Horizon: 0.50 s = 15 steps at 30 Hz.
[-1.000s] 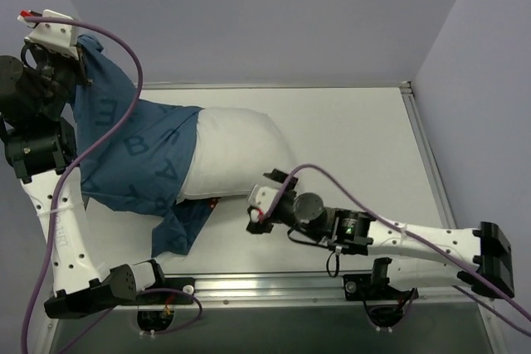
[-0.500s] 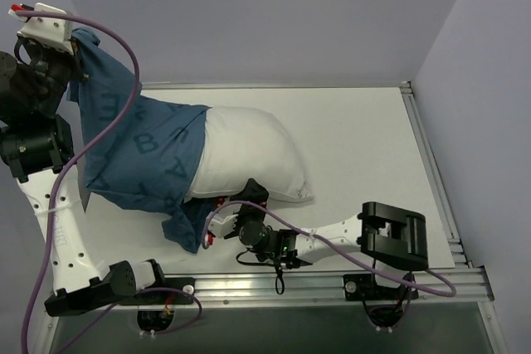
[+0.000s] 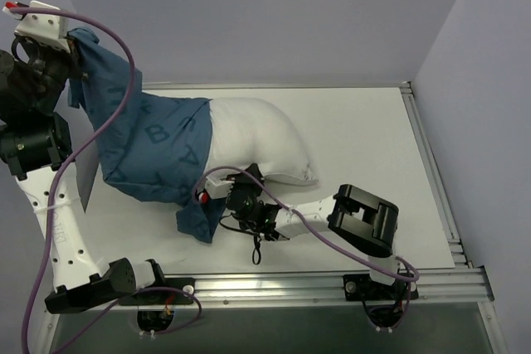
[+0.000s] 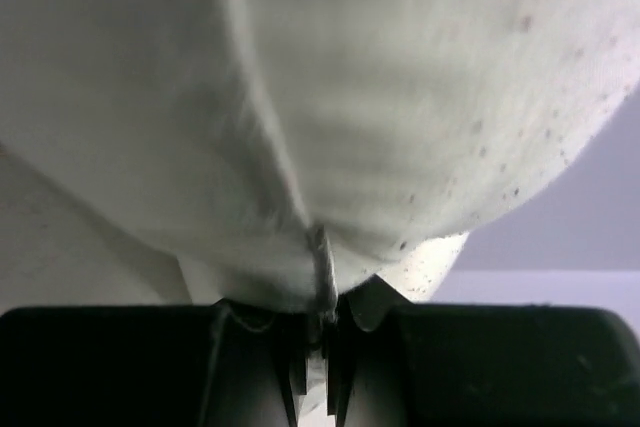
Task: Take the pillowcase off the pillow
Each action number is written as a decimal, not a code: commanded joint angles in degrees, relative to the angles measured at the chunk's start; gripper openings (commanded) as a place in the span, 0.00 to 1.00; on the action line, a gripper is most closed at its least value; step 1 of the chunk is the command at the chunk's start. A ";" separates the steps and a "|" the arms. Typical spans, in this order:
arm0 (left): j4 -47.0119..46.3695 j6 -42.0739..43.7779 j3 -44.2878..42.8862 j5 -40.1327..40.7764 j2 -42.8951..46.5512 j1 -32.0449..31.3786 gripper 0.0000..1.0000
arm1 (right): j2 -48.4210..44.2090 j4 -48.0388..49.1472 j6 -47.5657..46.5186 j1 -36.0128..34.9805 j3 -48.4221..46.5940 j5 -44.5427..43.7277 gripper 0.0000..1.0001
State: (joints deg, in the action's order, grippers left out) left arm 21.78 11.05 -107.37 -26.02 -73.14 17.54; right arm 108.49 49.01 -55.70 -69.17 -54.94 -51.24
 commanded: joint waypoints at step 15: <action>-8.68 -8.76 -9.69 3.77 -0.85 7.68 0.02 | -27.79 -20.18 24.49 35.31 13.80 -0.54 0.00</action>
State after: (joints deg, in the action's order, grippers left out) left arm 21.26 4.16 -112.22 -27.29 -73.89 23.57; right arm 84.14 34.72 -36.03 -38.81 -41.76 -48.40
